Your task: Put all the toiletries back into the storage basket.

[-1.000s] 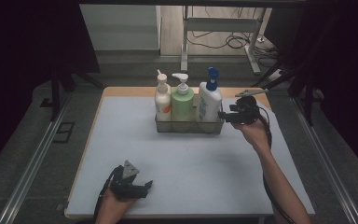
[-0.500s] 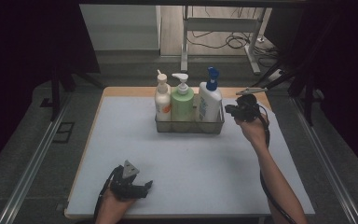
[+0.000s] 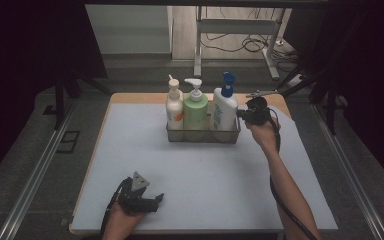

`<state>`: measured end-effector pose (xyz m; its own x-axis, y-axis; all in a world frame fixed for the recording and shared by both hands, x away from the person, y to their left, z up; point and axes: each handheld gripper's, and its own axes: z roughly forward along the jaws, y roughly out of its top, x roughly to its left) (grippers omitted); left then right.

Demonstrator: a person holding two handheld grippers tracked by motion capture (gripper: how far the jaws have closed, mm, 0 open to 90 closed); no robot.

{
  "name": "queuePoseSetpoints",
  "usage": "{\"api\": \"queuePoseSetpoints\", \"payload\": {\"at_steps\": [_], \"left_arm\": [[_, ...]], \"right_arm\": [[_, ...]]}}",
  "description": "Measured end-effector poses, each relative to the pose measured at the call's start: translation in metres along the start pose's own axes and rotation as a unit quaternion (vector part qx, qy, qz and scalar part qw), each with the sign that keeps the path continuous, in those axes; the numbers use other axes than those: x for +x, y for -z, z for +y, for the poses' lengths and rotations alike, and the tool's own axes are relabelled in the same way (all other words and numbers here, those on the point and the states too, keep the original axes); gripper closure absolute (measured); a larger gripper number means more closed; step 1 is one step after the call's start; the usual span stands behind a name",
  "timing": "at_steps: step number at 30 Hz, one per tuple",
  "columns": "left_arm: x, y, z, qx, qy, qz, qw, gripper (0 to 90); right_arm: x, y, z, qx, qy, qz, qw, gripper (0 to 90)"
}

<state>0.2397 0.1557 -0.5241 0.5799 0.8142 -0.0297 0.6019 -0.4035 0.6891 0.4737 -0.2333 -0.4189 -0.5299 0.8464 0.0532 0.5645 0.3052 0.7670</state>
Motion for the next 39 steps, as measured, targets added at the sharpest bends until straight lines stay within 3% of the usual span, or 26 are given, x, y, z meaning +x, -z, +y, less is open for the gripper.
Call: {"api": "queuePoseSetpoints", "payload": {"at_steps": [12,28,39], "left_arm": [[0.0,0.0,0.0,0.0,0.0,0.0,1.0,12.8],[0.0,0.0,0.0,0.0,0.001,0.0,1.0,12.8],[0.0,0.0,0.0,0.0,0.002,-0.001,1.0,12.8]], "right_arm": [[-0.005,-0.023,-0.002,0.011,0.002,0.032,0.9994,89.9],[-0.007,-0.041,-0.012,0.032,-0.005,0.038,0.9988,89.9],[0.0,-0.047,-0.014,0.044,0.0,0.044,0.9981,89.9]]}}
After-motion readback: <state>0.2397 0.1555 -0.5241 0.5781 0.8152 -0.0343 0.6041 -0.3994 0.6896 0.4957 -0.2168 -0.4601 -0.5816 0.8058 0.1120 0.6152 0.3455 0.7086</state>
